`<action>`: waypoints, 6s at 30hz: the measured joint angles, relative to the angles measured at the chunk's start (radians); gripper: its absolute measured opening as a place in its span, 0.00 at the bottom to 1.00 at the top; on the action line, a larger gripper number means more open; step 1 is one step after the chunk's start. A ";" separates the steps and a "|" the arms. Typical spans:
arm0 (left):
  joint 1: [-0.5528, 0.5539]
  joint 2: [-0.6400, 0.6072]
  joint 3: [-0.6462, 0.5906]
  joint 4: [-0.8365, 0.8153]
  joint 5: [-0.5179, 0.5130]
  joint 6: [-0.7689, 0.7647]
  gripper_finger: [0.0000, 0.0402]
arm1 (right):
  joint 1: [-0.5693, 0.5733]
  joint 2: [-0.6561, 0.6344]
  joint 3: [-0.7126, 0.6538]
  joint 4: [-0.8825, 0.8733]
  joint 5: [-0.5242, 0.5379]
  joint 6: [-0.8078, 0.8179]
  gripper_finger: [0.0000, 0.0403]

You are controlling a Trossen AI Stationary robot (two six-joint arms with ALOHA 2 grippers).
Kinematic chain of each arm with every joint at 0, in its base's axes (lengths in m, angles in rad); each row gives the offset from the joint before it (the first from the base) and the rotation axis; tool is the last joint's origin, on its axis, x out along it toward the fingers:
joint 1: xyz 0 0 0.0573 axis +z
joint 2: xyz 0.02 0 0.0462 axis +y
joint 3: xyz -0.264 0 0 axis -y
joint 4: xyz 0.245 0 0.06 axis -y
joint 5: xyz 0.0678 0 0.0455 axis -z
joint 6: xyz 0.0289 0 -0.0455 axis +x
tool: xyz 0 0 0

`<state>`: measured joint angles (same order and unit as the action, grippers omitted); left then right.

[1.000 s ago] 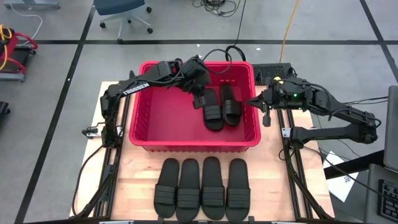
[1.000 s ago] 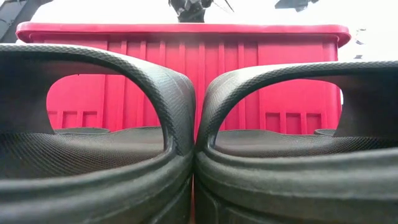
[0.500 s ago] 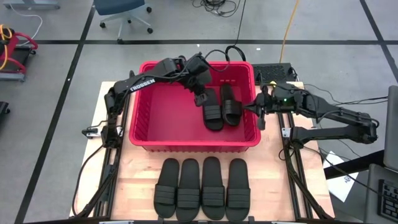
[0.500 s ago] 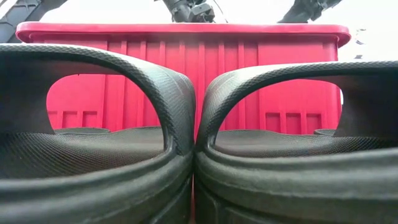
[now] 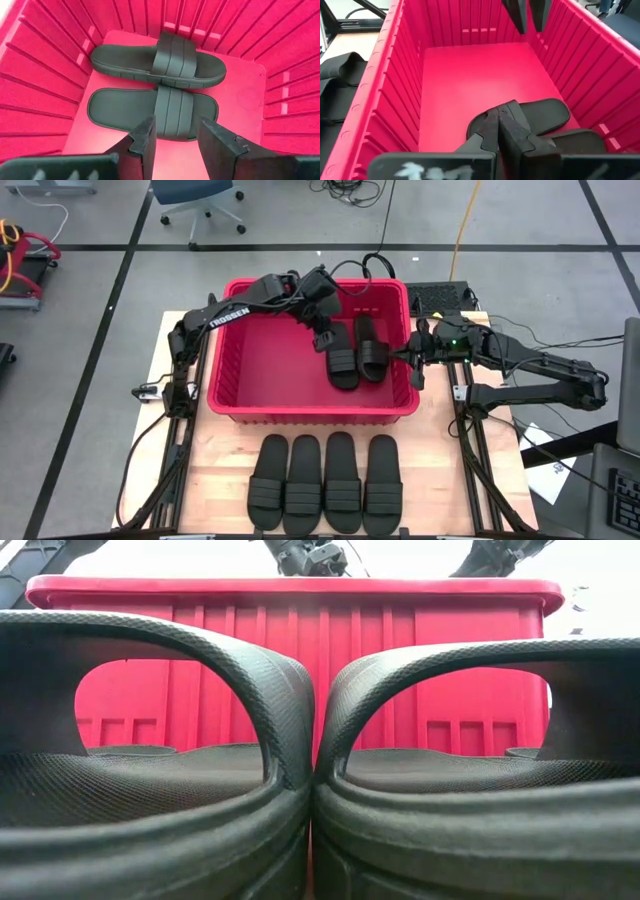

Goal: Pick and place slides into bin
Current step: Put the black slide into the red bin

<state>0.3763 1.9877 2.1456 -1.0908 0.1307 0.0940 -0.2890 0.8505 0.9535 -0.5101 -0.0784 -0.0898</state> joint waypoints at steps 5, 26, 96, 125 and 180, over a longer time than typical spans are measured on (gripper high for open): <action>0.000 -0.045 -0.001 0.004 0.000 0.044 0.33 | -0.032 0.010 0.000 0.054 -0.001 0.020 0.00; -0.046 -0.306 0.000 0.039 -0.120 0.024 0.33 | -0.214 0.612 0.448 -0.103 -0.186 -0.132 0.00; -0.052 -0.335 0.000 0.033 -0.129 0.005 0.33 | -0.240 0.754 0.432 -0.173 0.053 -0.134 0.00; -0.215 -0.404 -0.001 -0.187 -0.159 0.050 0.29 | 0.178 0.215 0.433 -0.400 0.018 -0.016 0.02; -0.513 -0.402 0.000 -0.267 -0.238 0.058 0.00 | 0.869 0.229 -0.308 0.294 -0.080 1.178 0.22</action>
<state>-0.1364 1.5852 2.1452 -1.3582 -0.1075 0.1520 0.5797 1.0794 0.6460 -0.2158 -0.1585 1.0877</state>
